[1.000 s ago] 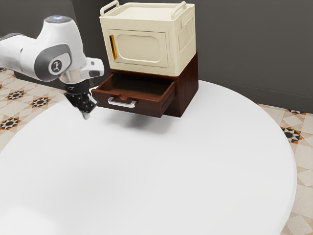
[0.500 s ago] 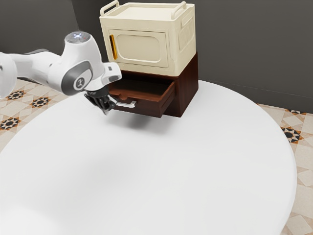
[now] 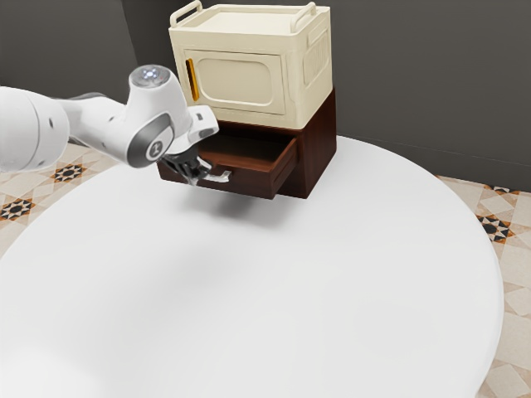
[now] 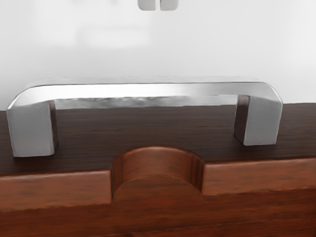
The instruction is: Push the drawer handle with one arm to close the drawer
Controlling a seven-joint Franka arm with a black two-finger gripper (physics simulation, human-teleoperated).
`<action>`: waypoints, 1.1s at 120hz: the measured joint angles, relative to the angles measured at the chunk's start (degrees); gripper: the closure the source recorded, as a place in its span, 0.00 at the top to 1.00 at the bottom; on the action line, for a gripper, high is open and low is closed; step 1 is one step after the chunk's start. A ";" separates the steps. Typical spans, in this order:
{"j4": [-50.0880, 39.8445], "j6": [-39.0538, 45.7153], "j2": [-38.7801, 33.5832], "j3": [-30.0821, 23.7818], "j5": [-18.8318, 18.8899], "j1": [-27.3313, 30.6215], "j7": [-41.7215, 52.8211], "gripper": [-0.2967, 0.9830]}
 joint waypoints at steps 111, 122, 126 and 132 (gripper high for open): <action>17.79 3.63 16.94 -2.31 -0.22 4.15 -1.74 0.15; 19.90 4.18 18.59 -3.92 -0.15 5.85 -1.79 0.15; 20.71 4.33 19.17 -4.32 -0.12 6.31 -1.81 0.15; 22.15 4.52 20.22 -4.65 -0.09 6.67 -1.81 0.15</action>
